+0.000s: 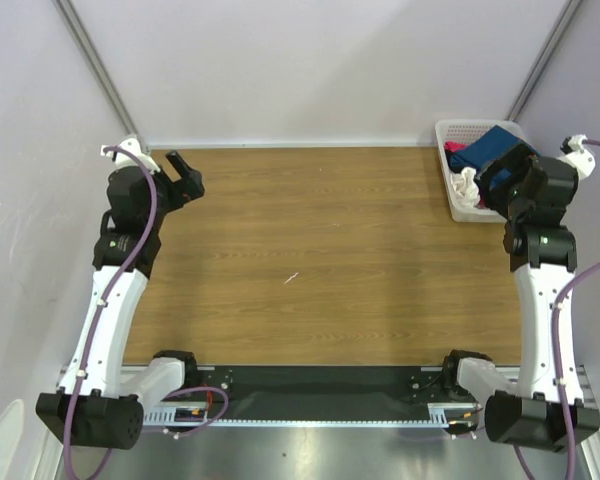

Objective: Fold and stack the t-shirts
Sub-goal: Grab the tshirt from the pile

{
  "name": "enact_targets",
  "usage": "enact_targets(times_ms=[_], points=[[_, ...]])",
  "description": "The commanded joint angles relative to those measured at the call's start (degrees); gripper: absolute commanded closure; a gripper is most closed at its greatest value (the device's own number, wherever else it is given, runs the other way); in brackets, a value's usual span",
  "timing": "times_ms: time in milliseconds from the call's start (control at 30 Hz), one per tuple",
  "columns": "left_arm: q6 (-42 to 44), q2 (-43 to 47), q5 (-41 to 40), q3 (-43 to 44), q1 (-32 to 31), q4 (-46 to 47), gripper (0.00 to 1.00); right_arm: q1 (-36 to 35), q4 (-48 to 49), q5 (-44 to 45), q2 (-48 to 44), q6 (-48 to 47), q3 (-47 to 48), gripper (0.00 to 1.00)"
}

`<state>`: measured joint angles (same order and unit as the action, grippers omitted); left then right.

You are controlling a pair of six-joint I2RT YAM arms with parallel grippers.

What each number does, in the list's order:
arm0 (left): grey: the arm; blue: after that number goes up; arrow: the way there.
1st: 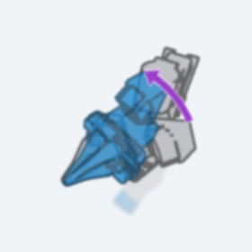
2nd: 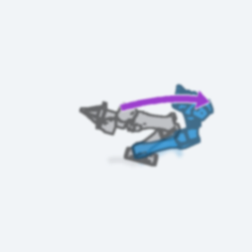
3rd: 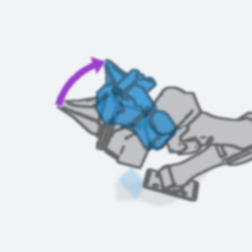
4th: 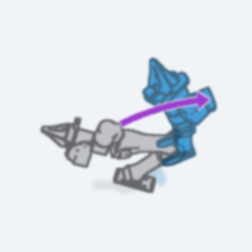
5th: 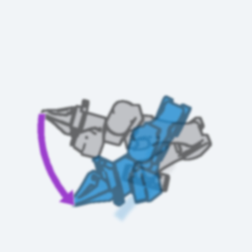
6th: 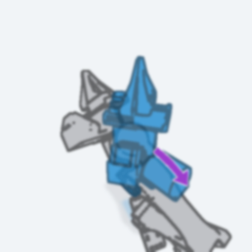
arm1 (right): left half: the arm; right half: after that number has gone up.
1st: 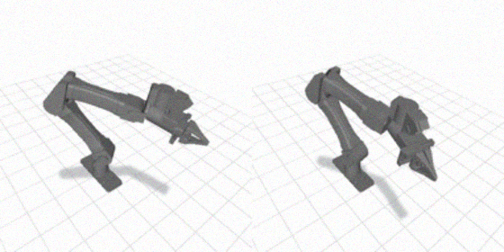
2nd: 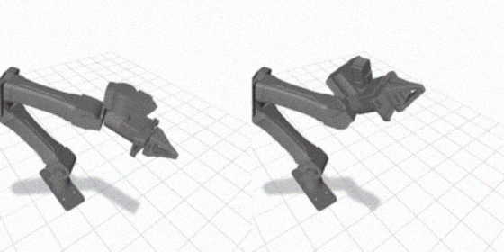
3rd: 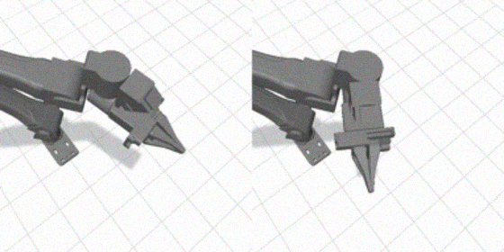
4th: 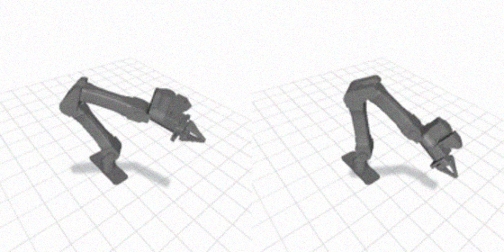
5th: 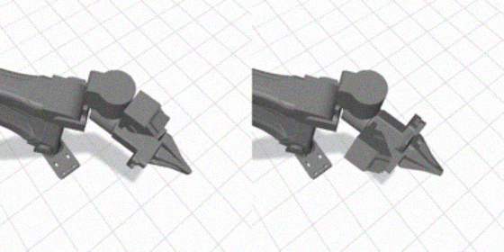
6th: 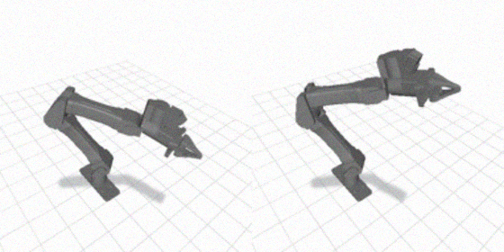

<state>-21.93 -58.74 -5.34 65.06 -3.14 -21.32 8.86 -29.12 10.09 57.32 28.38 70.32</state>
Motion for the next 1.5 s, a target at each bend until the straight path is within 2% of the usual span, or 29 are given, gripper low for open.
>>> enact_targets(times_ms=[0,200,333,367,600,733,1033,1333,1400,1467], points=[[0.75,1.43,-0.11,-1.16,0.50,1.98,0.00,0.10,0.21,1.42,4.01,-0.70,4.20,0.00],[-0.30,2.14,0.16,-3.97,0.50,4.18,0.00,0.36,2.40,2.74,11.22,-1.66,6.92,0.00],[-0.30,0.21,1.03,-3.27,0.50,2.87,0.00,0.98,3.90,3.97,19.30,-4.74,12.89,0.00],[-0.30,0.12,1.21,-3.36,0.50,2.86,0.00,1.50,3.73,4.32,23.67,-4.83,14.30,0.00],[-1.09,-2.60,6.75,-3.10,0.50,6.81,0.00,8.53,0.83,0.63,44.26,-4.13,31.79,0.04],[-2.24,-3.40,6.75,-2.48,0.50,7.52,0.00,12.66,-8.37,-1.29,54.11,-0.35,44.51,0.06],[-2.41,-3.84,5.52,-1.51,0.50,5.59,0.00,13.46,-1.12,-6.48,60.80,-4.12,41.56,0.09],[-1.18,-3.75,2.88,-2.22,0.50,5.06,0.00,12.06,1.43,-4.37,64.85,-5.17,39.10,0.17],[-0.57,-4.19,2.80,-0.99,0.50,4.45,0.00,11.44,1.44,-3.68,66.42,-5.53,39.71,0.20],[-0.30,-4.54,2.53,0.24,0.50,3.57,0.00,11.09,1.18,-4.37,67.65,-5.53,41.46,0.34]])
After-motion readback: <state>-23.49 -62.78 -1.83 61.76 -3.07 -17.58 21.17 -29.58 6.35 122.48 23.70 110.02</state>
